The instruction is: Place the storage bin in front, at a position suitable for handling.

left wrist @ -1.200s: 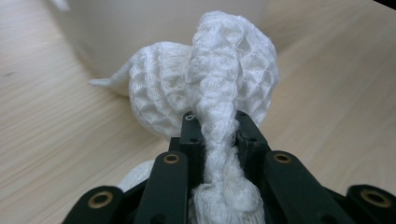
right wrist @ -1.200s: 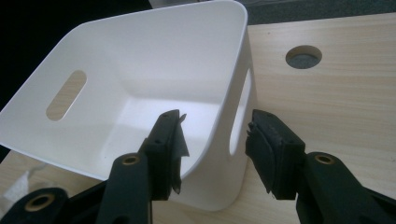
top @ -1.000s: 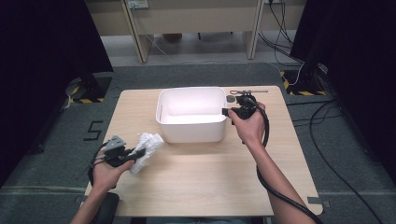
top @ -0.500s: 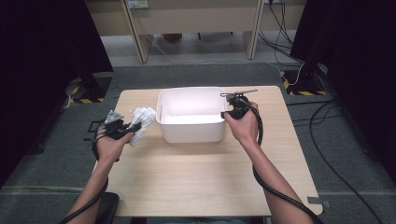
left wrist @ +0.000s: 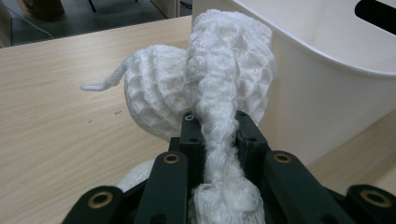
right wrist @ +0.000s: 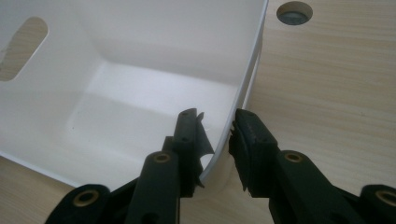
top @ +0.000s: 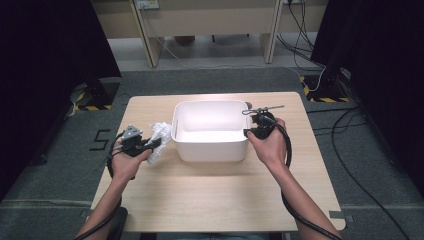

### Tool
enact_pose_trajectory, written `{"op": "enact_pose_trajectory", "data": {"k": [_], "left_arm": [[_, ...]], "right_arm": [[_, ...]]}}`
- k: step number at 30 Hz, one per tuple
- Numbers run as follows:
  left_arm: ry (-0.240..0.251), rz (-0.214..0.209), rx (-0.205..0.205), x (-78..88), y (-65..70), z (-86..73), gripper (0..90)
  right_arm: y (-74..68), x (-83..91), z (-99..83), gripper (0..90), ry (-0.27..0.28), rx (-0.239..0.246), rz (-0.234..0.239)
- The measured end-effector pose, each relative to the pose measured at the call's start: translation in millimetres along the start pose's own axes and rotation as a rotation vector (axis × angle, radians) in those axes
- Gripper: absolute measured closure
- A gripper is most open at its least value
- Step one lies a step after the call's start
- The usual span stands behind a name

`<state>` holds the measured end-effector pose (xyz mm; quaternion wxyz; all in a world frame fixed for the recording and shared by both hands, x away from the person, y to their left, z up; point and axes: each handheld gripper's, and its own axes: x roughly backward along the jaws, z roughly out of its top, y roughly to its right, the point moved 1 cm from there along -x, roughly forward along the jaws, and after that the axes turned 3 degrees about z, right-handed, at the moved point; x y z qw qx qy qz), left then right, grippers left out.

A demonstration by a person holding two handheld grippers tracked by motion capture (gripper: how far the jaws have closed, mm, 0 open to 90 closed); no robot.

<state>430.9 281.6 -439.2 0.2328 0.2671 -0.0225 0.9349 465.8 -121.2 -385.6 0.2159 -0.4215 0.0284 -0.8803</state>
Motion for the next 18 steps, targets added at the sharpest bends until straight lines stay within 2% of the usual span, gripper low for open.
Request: {"op": "enact_pose_trajectory", "data": {"k": [2, 4, 7, 10, 14, 18], "left_arm": [[0.001, 0.006, -0.007, 2.1, 1.1, -1.0, 76.5], [0.001, 0.008, -0.012, 4.0, 1.1, -2.4, 76.4], [0.007, 0.017, -0.010, 5.6, -2.0, -3.6, 76.4], [0.010, 0.028, 0.000, 6.1, -6.0, -3.6, 76.4], [0.010, 0.034, 0.006, 7.2, -7.5, -2.6, 76.4], [0.026, 0.037, 0.001, 14.4, -5.0, -2.2, 76.4]], "right_arm": [[1.5, 0.1, -1.8, 66.5, 0.013, -0.006, 0.022], [2.0, 1.1, -4.2, 62.3, 0.052, -0.012, 0.043], [3.1, 3.1, -6.6, 58.5, 0.067, 0.000, 0.052], [8.5, 5.5, -8.6, 56.9, 0.091, 0.004, 0.066], [17.6, 14.4, -10.9, 56.8, 0.128, -0.013, 0.082], [22.3, 21.7, -12.0, 56.1, 0.144, -0.024, 0.075]]}}
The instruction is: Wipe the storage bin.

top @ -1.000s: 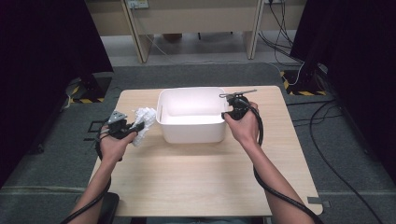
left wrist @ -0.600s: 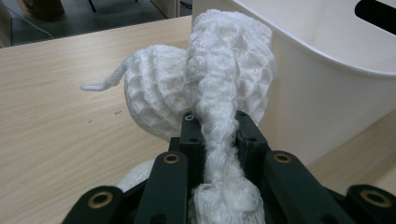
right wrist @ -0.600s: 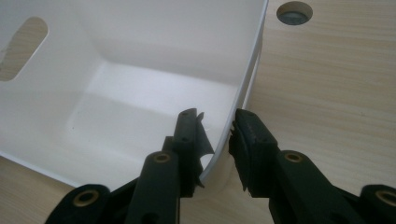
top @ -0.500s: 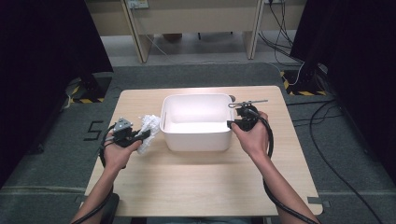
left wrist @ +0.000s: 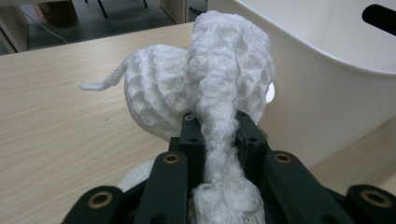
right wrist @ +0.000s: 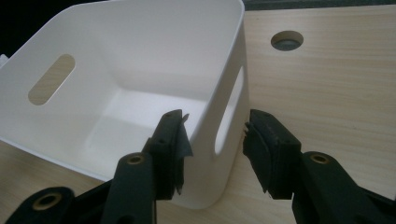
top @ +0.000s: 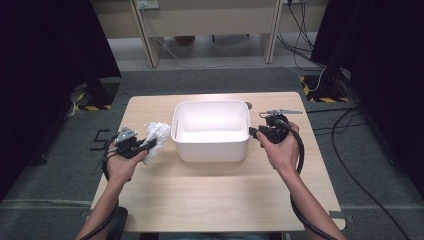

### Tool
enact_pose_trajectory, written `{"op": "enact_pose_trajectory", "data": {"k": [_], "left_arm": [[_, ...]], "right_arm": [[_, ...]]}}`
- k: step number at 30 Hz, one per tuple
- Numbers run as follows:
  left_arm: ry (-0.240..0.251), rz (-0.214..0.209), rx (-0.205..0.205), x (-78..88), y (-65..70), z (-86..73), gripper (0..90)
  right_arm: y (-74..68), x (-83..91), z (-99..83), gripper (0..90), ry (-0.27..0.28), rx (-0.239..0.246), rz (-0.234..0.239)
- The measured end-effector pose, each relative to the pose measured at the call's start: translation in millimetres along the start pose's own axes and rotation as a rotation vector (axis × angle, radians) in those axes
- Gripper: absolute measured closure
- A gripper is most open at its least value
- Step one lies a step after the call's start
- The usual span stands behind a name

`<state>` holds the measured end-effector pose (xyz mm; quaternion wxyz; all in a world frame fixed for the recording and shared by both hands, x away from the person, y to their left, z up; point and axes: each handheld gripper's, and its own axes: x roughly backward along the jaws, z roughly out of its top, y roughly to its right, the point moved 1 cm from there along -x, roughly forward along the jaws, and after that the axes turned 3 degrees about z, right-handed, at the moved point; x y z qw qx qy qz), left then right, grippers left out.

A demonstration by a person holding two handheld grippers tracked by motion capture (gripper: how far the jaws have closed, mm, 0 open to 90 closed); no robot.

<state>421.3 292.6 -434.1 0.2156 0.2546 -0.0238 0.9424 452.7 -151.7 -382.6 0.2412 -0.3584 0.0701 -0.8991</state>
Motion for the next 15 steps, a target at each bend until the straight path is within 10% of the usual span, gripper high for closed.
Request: {"op": "enact_pose_trajectory", "data": {"k": [15], "left_arm": [[0.009, -0.013, 0.010, -4.1, 2.5, 2.4, 76.4]], "right_arm": [[-0.7, -14.3, 8.5, 59.3, -0.012, -0.003, 0.036]]}}
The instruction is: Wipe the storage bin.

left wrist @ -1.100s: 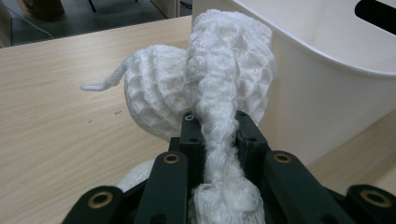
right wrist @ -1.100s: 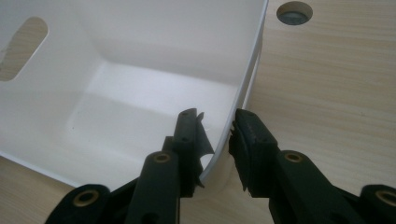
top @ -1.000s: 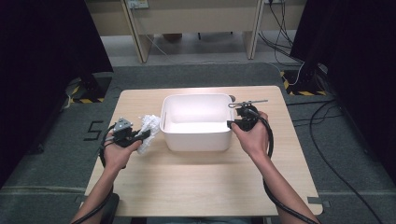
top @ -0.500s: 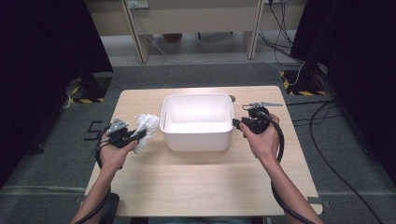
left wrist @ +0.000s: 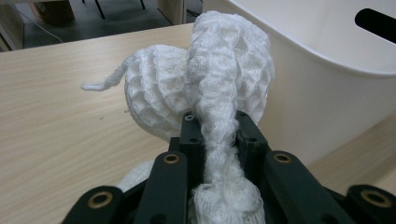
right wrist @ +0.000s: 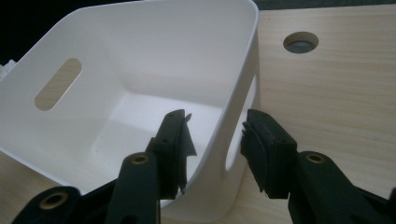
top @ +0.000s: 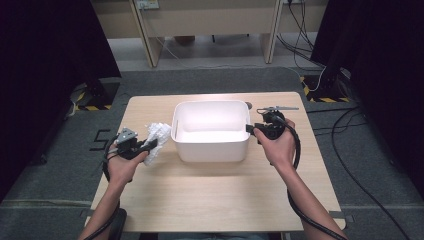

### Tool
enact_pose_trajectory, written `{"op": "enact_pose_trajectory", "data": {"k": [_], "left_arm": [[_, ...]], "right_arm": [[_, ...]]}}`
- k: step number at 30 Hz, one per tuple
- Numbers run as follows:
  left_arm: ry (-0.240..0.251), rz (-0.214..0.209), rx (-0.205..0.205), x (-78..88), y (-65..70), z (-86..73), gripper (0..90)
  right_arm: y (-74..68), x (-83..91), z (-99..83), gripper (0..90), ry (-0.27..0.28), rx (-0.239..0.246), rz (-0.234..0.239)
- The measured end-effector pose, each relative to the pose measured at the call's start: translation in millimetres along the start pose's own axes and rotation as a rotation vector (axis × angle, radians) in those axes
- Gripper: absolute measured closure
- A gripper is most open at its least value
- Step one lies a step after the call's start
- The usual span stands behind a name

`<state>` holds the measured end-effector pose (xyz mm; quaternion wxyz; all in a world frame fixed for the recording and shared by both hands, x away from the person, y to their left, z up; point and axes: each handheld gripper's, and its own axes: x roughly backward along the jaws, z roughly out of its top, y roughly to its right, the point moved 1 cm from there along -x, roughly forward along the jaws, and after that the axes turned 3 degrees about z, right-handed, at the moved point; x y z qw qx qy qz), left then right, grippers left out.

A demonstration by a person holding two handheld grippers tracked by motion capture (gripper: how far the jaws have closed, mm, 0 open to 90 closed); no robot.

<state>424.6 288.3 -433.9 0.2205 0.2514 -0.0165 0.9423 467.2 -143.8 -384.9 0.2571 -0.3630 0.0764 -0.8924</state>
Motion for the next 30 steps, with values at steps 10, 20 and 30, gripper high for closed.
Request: {"op": "enact_pose_trajectory", "data": {"k": [10, 20, 30], "left_arm": [[0.023, 0.003, -0.017, -17.9, -7.3, 26.4, 76.3], [0.034, -0.006, -0.031, -4.9, 1.4, 17.0, 76.4], [0.054, -0.069, -0.051, 23.4, 27.4, -11.1, 76.4]], "right_arm": [[-6.7, -9.7, 0.1, 64.5, -0.039, 0.020, -0.006], [-7.8, 1.2, -2.0, 66.4, -0.025, 0.023, -0.021], [-9.4, -2.3, -5.3, 70.4, -0.050, 0.028, -0.023]]}}
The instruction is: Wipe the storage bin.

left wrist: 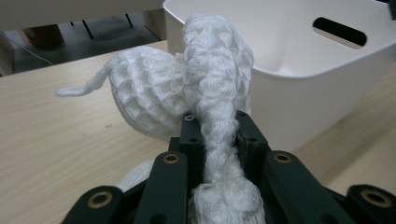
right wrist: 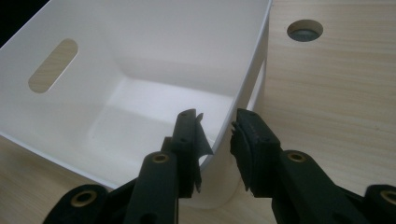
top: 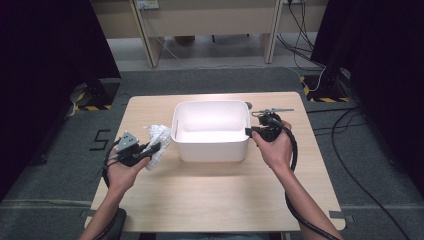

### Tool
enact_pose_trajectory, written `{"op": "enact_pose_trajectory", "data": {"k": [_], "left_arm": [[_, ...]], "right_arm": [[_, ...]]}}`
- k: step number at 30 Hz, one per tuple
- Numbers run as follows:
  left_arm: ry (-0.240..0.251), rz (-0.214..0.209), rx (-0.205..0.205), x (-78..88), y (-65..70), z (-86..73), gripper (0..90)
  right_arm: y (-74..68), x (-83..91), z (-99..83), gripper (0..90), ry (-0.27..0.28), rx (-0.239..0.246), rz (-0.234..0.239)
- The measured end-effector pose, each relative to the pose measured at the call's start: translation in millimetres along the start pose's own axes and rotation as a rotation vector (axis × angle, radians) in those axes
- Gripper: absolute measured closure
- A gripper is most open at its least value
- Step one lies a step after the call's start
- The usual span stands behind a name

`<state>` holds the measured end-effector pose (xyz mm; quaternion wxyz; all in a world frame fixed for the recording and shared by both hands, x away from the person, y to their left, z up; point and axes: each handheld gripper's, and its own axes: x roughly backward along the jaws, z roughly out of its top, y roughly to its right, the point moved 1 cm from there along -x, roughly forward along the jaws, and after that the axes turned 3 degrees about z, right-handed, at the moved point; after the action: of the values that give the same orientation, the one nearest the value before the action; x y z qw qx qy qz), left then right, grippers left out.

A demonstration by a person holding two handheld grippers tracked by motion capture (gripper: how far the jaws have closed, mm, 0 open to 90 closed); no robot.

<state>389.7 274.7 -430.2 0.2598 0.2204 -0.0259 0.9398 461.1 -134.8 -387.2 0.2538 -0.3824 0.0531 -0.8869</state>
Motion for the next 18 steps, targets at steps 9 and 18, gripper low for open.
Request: {"op": "enact_pose_trajectory", "data": {"k": [9, 18], "left_arm": [[0.012, -0.081, -0.052, 3.3, 29.5, -7.2, 76.4], [-0.004, -0.091, -0.078, -11.0, 38.6, -5.8, 76.3]], "right_arm": [[-2.7, -2.4, -1.2, 71.3, -0.008, 0.008, -0.011], [-2.9, -1.8, -0.6, 72.7, -0.015, 0.016, -0.010]]}}
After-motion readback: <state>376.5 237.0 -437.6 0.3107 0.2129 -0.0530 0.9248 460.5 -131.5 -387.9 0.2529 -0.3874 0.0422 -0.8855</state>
